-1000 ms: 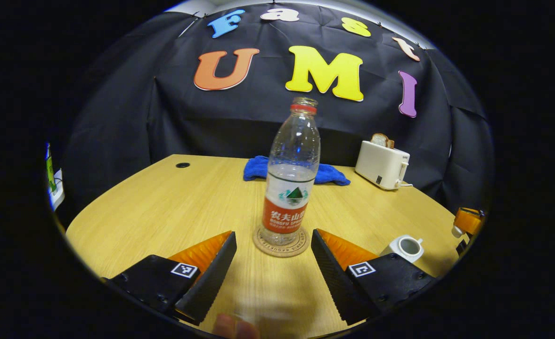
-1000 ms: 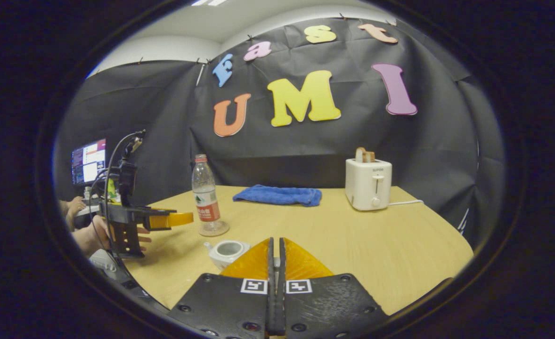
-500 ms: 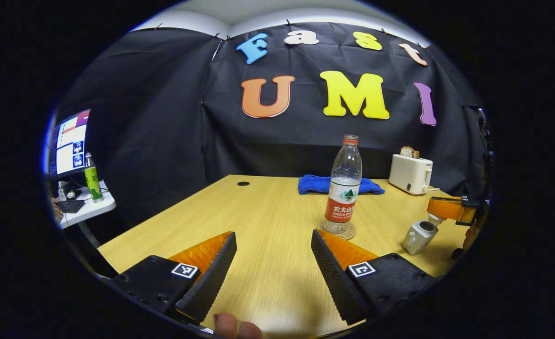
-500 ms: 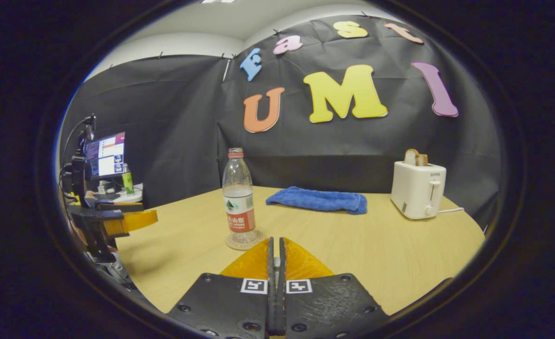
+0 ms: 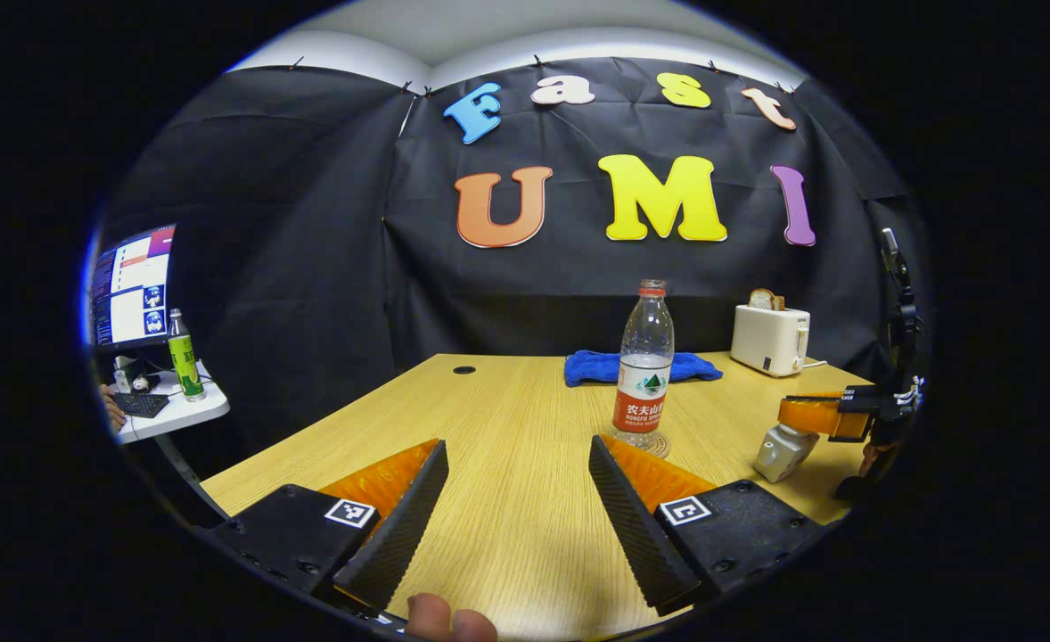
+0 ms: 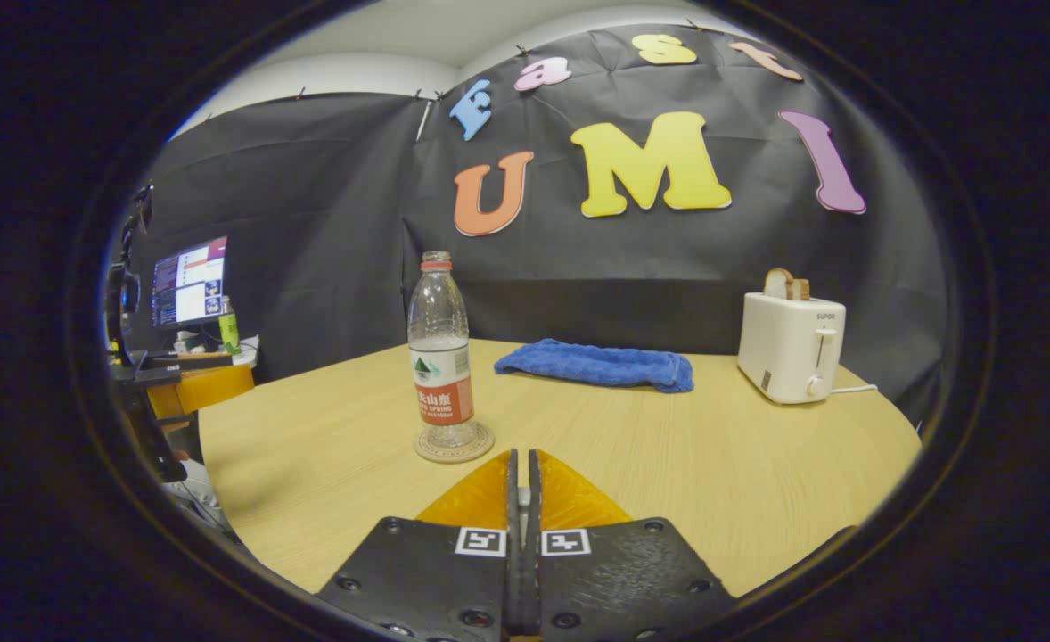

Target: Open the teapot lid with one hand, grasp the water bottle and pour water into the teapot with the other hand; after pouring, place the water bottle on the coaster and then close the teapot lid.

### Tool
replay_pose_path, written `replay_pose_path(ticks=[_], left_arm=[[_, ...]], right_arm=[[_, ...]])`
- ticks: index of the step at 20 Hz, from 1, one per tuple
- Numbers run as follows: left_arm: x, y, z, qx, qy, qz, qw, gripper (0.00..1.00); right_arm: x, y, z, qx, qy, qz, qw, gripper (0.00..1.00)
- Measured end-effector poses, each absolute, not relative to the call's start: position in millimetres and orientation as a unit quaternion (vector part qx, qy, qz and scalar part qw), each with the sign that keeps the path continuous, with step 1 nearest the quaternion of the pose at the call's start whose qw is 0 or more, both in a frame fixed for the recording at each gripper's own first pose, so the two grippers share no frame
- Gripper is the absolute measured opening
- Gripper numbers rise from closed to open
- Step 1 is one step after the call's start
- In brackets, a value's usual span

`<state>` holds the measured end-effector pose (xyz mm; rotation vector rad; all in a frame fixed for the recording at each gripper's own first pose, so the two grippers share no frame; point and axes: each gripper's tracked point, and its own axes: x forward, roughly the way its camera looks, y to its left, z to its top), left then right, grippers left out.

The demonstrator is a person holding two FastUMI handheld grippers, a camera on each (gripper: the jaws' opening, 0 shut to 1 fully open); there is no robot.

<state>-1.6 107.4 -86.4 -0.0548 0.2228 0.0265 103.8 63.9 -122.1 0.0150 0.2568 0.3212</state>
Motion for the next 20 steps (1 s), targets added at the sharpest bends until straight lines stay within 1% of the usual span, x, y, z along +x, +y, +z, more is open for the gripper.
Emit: replay_pose_path(ticks=[2,4,5,7,8,10,11,13,14,16,17,20], left_arm=[[-3,103,-82,-0.025,0.107,0.010,0.994,1.00],[-3,96,-77,-0.021,0.103,0.007,0.994,0.99],[-3,91,-73,-0.021,0.100,0.005,0.995,1.00],[-5,82,-65,-0.021,0.091,0.005,0.996,1.00],[-6,75,-59,-0.022,0.083,0.004,0.996,1.00],[-8,53,-44,-0.027,0.065,-0.009,0.997,1.00],[-9,38,-36,-0.031,0.056,-0.019,0.998,0.99],[-13,5,-20,-0.031,0.045,-0.045,0.998,0.99],[-14,-7,-14,-0.027,0.039,-0.053,0.997,0.99],[-24,-28,2,-0.019,0.026,-0.063,0.998,0.99],[-29,-36,5,-0.019,0.026,-0.065,0.997,0.99],[-50,-49,8,-0.023,0.026,-0.065,0.997,0.98]], right_arm=[[102,65,-117,0.008,0.119,0.158,0.980,0.01],[99,60,-111,0.010,0.109,0.153,0.982,0.08],[97,58,-107,0.014,0.103,0.150,0.983,0.24],[92,46,-91,0.027,0.085,0.131,0.987,0.44],[88,35,-82,0.036,0.072,0.112,0.990,0.55],[73,8,-61,0.043,0.047,0.066,0.996,0.95],[63,-10,-50,0.034,0.040,0.036,0.998,0.98],[38,-40,-29,0.015,0.027,-0.008,1.000,0.96],[24,-54,-19,0.010,0.021,-0.027,0.999,0.98],[-3,-69,-4,0.003,0.010,-0.049,0.999,0.98],[-14,-76,1,-0.004,0.007,-0.060,0.998,0.94],[-41,-83,6,-0.006,-0.001,-0.068,0.998,0.97]])
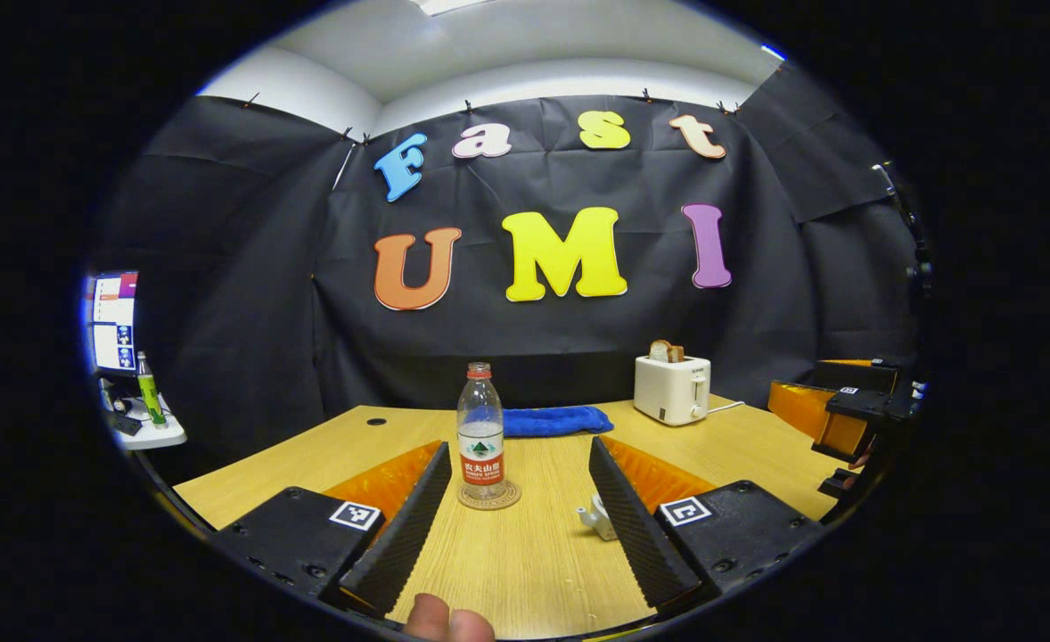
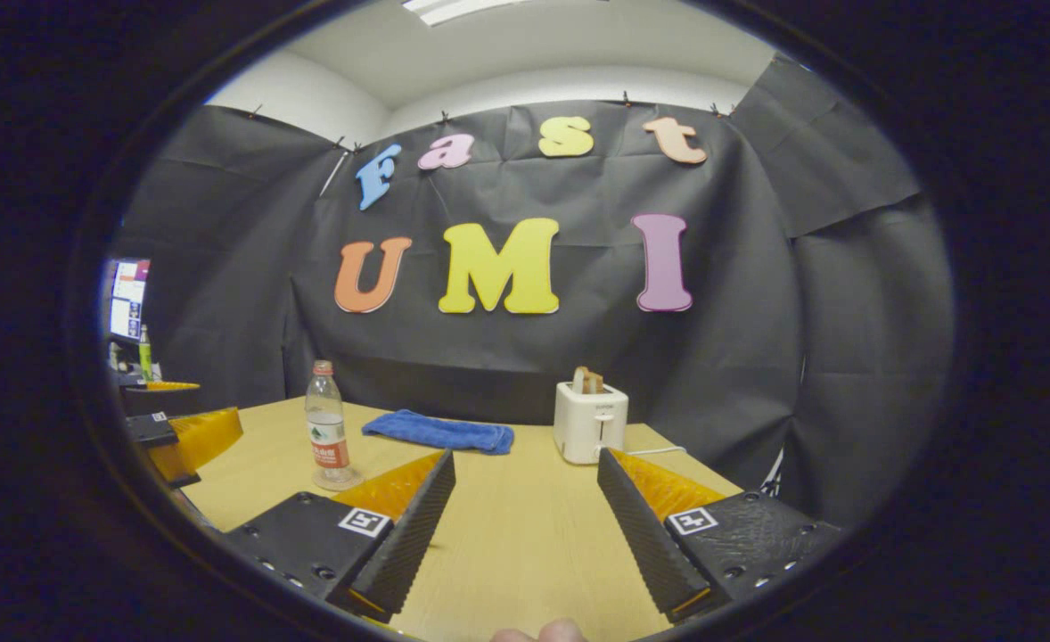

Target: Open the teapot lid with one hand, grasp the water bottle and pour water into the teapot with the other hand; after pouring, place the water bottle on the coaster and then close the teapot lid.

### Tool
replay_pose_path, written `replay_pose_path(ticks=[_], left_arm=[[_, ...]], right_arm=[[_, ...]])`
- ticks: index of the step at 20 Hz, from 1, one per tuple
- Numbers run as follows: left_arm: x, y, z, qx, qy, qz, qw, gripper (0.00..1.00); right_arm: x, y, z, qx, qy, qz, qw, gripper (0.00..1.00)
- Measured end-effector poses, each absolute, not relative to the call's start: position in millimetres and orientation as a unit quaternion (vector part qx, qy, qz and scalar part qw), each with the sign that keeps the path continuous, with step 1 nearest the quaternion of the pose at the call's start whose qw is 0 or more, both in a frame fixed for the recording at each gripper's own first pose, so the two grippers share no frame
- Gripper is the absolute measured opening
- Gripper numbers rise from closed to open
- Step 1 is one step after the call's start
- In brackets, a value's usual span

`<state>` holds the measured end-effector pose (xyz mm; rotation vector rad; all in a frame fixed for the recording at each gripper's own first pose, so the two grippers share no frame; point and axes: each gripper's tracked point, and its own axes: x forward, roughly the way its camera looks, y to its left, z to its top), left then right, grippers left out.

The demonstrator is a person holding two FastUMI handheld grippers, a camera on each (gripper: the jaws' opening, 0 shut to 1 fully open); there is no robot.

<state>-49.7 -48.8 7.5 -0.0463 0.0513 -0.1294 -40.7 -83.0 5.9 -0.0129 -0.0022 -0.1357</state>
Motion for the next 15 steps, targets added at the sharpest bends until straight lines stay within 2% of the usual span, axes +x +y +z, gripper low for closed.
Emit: replay_pose_path(ticks=[5,10,11,15], left_arm=[[-68,-39,25,-0.009,-0.010,-0.041,0.999,0.97],[-73,-33,32,-0.003,-0.021,-0.043,0.999,0.97],[-73,-31,32,-0.004,-0.021,-0.042,0.999,0.97],[-70,-24,30,-0.008,-0.018,-0.036,0.999,0.97]], right_arm=[[-61,-83,7,0.019,-0.019,-0.074,0.997,0.96],[-66,-76,15,0.011,-0.028,-0.075,0.997,0.97],[-66,-74,17,0.007,-0.029,-0.075,0.997,0.94],[-64,-68,18,0.003,-0.030,-0.071,0.997,0.97]])
